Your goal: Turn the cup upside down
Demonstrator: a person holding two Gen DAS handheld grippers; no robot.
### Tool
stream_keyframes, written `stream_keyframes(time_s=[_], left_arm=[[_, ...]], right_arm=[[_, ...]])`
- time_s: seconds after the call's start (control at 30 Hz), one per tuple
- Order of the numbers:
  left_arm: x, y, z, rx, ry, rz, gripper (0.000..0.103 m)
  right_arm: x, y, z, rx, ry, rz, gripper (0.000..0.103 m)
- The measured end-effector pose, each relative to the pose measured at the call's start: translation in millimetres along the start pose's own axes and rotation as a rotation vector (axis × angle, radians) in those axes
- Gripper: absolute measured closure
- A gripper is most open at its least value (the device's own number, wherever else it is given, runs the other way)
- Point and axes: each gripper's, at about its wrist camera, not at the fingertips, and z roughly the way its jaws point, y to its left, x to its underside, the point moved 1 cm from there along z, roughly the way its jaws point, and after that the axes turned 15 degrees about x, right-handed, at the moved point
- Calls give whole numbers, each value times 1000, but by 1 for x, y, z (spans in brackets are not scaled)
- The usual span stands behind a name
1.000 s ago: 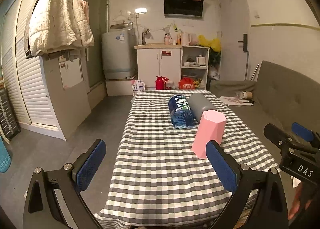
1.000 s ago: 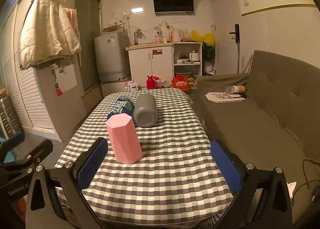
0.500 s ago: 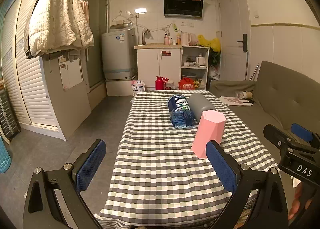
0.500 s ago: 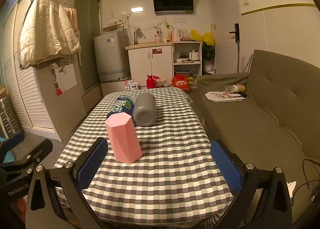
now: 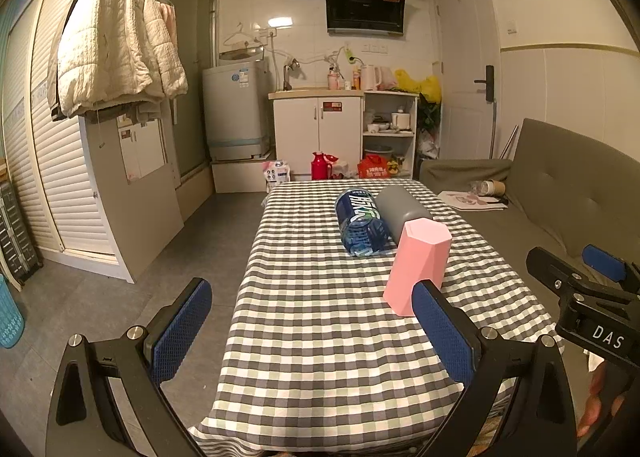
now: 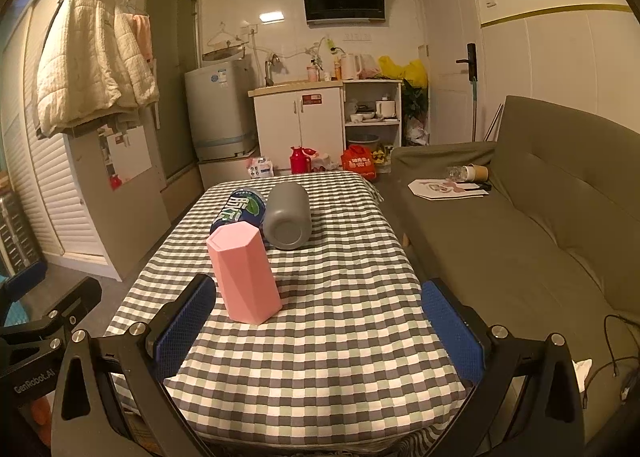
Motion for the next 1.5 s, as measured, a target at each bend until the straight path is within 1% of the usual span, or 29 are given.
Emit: stream_keyframes(time_s=[1.5], left_arm=[[-1, 7, -5, -11, 4, -11, 0]], right_arm=[[2, -4, 5, 5, 19, 12, 0]])
